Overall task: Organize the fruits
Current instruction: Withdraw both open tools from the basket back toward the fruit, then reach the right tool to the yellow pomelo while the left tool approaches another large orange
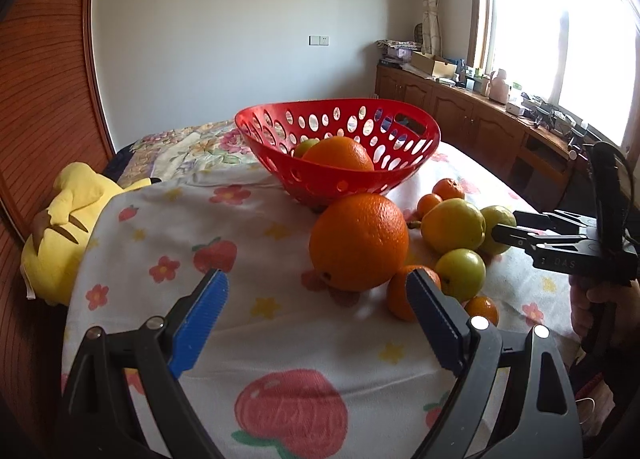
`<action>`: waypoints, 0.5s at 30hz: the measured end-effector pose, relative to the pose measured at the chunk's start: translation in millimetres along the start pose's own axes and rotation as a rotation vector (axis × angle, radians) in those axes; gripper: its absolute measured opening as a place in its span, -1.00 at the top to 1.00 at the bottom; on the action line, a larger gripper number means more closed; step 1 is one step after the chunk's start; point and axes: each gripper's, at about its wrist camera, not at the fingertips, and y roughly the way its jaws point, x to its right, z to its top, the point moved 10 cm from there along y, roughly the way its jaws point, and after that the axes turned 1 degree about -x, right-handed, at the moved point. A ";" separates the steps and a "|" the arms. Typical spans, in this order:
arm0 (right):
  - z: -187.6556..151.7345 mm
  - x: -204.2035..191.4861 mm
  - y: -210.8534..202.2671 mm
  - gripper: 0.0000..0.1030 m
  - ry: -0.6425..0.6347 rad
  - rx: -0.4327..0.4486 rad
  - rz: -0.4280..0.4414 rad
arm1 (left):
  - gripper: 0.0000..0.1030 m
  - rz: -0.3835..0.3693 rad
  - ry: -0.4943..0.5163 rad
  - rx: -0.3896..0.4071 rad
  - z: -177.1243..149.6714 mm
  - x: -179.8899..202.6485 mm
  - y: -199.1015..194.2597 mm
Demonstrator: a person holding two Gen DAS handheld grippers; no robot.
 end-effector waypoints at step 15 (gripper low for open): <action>-2.2 7.4 12.9 -0.43 0.030 -0.039 0.016 | -0.77 -0.035 -0.018 -0.024 -23.3 12.3 -0.1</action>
